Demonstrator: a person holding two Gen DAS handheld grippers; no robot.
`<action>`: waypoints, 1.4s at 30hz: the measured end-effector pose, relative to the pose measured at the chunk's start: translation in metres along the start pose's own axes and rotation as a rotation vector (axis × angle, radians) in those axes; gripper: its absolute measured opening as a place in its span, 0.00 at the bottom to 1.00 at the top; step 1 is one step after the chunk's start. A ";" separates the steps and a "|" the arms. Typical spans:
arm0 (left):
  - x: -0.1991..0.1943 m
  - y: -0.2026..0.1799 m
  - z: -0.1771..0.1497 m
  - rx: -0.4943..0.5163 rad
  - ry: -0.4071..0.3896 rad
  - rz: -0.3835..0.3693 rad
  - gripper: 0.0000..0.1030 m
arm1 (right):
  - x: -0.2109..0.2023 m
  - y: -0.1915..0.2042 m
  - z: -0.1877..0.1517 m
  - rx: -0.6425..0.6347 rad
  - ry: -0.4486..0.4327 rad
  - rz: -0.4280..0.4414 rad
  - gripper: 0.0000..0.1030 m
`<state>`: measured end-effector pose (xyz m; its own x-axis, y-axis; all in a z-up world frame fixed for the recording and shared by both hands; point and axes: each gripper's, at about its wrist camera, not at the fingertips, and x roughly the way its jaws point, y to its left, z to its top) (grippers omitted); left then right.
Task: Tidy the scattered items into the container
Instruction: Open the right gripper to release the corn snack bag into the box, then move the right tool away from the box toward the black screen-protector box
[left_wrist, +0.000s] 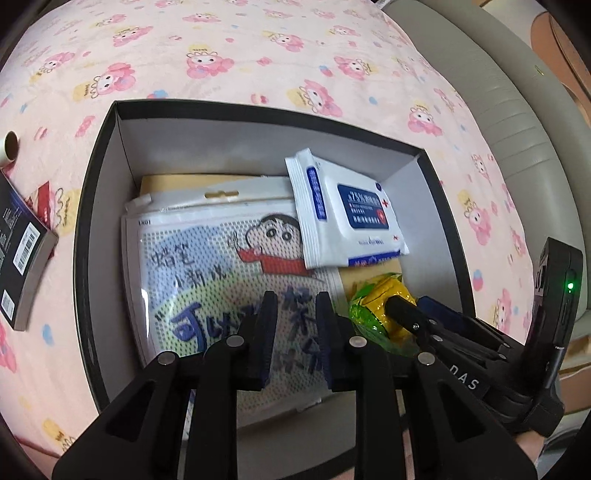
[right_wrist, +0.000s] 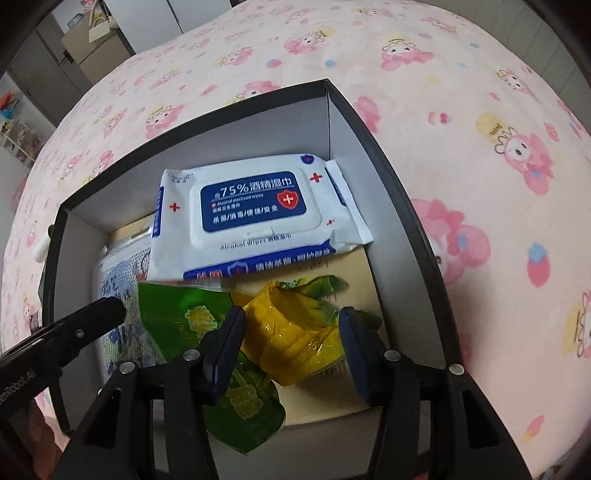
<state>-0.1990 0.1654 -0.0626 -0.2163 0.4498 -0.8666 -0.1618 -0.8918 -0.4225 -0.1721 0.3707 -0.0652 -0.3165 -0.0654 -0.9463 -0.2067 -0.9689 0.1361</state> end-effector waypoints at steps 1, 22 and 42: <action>-0.001 0.000 -0.002 0.003 0.001 0.001 0.20 | -0.002 -0.002 -0.003 0.005 0.005 0.006 0.46; -0.090 0.004 -0.047 0.062 -0.146 -0.028 0.25 | -0.071 0.059 -0.060 -0.099 -0.205 0.073 0.48; -0.182 0.043 -0.118 0.076 -0.278 0.041 0.25 | -0.128 0.143 -0.119 -0.239 -0.304 0.100 0.48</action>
<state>-0.0531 0.0392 0.0456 -0.4777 0.4185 -0.7724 -0.2168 -0.9082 -0.3580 -0.0509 0.2121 0.0408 -0.5909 -0.1234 -0.7972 0.0491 -0.9919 0.1172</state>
